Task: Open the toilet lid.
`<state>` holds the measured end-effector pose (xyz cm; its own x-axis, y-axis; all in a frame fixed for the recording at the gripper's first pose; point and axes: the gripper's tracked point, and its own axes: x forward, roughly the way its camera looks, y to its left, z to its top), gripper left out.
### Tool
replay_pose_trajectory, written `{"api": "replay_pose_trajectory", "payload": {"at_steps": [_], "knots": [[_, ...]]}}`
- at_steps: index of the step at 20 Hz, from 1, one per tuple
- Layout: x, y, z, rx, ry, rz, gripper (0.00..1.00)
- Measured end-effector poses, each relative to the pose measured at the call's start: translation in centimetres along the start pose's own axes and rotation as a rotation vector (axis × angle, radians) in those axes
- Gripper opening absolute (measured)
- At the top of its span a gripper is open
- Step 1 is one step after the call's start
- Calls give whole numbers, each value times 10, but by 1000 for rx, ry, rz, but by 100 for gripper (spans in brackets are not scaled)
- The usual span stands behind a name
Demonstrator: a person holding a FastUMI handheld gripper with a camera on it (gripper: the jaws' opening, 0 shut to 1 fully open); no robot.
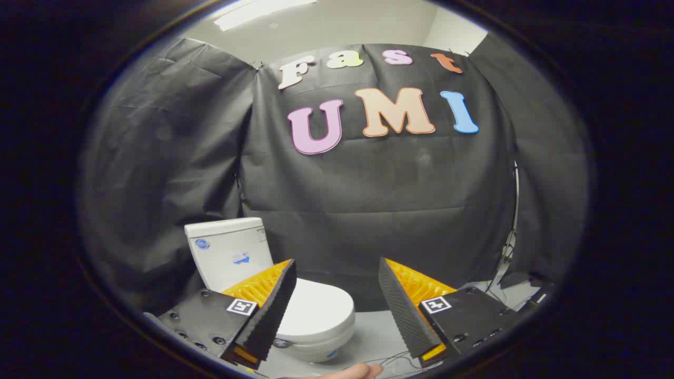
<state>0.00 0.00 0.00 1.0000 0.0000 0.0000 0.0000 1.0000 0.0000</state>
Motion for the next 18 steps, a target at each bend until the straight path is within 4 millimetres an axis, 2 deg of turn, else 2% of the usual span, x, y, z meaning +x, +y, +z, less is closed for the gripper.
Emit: {"api": "replay_pose_trajectory", "payload": {"at_steps": [1,4,6,10,15,18], "knots": [[-1,14,2,9,-11,12,98],[-18,57,-8,20,-18,54,98],[-33,75,-18,7,-12,67,98],[-49,87,-35,-19,19,38,98],[-44,99,-44,17,25,85,98],[-41,100,-64,36,45,94,98]]}}
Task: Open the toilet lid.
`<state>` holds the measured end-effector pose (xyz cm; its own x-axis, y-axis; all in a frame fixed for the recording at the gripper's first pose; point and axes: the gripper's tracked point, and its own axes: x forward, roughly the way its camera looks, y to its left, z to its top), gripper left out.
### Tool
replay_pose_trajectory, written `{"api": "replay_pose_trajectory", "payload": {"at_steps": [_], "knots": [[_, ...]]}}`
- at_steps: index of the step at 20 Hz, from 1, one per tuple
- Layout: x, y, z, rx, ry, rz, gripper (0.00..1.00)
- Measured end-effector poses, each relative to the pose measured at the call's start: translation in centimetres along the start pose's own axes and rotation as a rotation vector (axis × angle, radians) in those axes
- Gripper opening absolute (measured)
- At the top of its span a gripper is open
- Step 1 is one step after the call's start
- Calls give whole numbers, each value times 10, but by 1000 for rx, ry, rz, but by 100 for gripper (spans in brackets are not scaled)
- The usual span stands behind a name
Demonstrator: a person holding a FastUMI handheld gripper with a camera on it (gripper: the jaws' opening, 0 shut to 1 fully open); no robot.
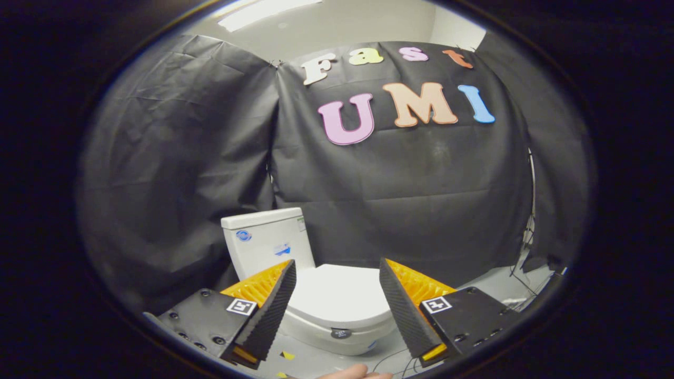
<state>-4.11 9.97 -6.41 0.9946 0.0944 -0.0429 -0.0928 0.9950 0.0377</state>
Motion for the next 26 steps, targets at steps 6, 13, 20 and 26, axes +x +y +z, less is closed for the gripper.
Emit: {"api": "replay_pose_trajectory", "payload": {"at_steps": [6,13,20,26], "knots": [[22,7,-29,88,1,29,98],[56,-10,-130,390,96,-46,97],[62,-27,-233,620,354,-174,97],[83,-8,-262,858,345,-141,89]]}}
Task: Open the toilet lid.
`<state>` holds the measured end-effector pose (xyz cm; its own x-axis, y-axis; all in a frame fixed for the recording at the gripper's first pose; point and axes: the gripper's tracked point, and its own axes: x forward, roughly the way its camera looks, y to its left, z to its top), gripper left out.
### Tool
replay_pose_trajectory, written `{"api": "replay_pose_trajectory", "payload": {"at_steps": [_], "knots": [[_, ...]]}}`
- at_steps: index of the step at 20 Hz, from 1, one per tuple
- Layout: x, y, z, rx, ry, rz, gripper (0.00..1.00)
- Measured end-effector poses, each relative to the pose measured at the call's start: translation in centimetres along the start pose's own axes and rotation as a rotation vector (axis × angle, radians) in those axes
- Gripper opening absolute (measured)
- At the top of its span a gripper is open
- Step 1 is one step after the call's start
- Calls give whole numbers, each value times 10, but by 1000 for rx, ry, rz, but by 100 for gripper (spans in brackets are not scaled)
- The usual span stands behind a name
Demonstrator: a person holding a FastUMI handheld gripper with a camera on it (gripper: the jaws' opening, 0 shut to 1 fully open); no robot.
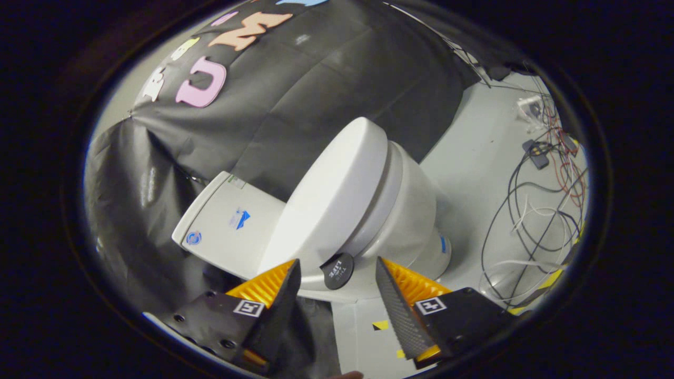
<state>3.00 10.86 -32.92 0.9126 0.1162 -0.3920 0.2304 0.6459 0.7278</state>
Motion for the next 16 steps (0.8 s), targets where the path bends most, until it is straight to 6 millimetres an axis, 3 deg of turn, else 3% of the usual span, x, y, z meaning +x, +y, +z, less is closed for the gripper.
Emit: {"api": "replay_pose_trajectory", "payload": {"at_steps": [1,3,5,8,9,10,11,16], "knots": [[8,1,1,55,-10,4,85],[19,-6,-13,102,37,-15,61],[19,-4,-14,172,50,1,37],[30,-6,-19,233,27,1,37],[27,-7,-6,261,7,-7,27],[18,-5,-6,294,3,-18,17],[21,-5,-7,312,-21,-25,7],[24,-7,-9,305,-53,-175,6]]}}
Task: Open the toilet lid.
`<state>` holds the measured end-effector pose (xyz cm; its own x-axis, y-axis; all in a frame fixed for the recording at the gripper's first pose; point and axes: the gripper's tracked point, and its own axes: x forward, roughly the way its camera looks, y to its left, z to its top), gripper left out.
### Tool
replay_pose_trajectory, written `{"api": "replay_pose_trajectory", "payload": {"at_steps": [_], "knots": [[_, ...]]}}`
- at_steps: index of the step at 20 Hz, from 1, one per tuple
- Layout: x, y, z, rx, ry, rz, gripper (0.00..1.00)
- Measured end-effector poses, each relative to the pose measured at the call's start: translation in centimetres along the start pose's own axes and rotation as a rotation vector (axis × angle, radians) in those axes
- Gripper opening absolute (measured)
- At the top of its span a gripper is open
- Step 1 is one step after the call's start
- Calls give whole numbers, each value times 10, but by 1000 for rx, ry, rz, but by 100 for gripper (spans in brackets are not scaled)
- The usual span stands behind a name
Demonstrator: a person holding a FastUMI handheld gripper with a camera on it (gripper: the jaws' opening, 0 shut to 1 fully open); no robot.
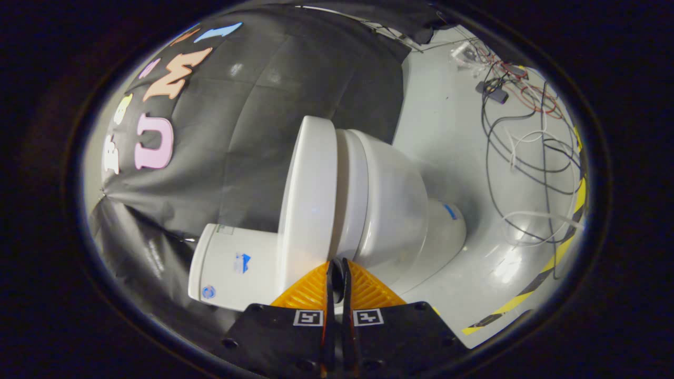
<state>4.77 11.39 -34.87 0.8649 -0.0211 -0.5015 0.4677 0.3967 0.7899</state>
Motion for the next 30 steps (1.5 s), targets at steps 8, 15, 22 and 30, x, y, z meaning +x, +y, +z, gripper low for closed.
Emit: {"api": "replay_pose_trajectory", "payload": {"at_steps": [8,15,22,30], "knots": [[-22,31,9,-37,-40,-106,1],[-42,73,21,-161,-68,-142,1],[-59,131,26,-342,-116,-149,0],[-65,171,20,-484,-145,-163,0]]}}
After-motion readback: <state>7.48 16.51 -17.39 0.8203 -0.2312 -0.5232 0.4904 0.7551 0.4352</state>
